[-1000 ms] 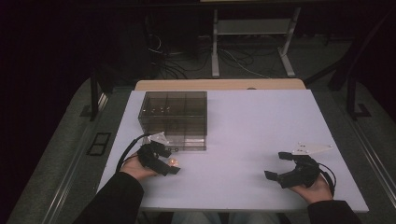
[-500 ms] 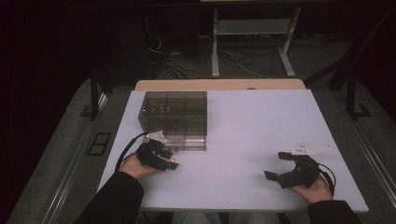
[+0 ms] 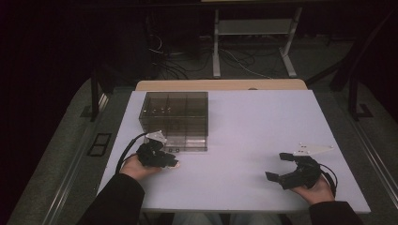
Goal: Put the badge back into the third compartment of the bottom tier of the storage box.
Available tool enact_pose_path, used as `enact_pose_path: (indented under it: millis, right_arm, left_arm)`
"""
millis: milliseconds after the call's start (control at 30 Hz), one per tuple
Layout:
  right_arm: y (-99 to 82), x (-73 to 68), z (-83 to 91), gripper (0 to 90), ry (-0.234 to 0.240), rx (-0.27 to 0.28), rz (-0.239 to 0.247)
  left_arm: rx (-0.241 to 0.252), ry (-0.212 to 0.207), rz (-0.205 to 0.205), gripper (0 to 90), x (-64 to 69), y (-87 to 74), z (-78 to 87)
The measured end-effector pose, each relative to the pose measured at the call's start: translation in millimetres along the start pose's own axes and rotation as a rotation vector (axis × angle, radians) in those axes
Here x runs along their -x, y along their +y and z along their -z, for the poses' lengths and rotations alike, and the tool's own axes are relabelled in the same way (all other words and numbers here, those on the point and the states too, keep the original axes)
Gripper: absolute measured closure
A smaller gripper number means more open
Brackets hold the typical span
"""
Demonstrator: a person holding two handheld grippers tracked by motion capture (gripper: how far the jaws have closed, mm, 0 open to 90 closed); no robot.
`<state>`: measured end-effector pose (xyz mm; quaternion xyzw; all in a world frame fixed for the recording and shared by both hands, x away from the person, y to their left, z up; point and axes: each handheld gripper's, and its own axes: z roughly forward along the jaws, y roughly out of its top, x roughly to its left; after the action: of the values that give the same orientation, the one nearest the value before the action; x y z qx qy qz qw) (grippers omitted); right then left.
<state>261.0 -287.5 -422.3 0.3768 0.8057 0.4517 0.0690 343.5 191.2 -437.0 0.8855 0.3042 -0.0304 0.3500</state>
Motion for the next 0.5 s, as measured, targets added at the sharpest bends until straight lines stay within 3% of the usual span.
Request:
enact_pose_path:
  millis: [100,233,500]
  right_arm:
    - [0.0,0.3,0.3,0.0,-0.002,0.002,-0.003]
    - [0.2,0.1,-1.3,0.0,-0.001,-0.005,-0.002]
    - [0.3,0.7,-1.2,0.0,-0.003,-0.004,-0.004]
  left_arm:
    - [0.042,-0.034,0.027,80.9,-1.9,-3.1,4.4]
    - [0.052,-0.007,0.023,82.4,2.1,-4.6,6.1]
    - [0.063,0.006,0.064,84.0,9.0,-5.7,9.9]
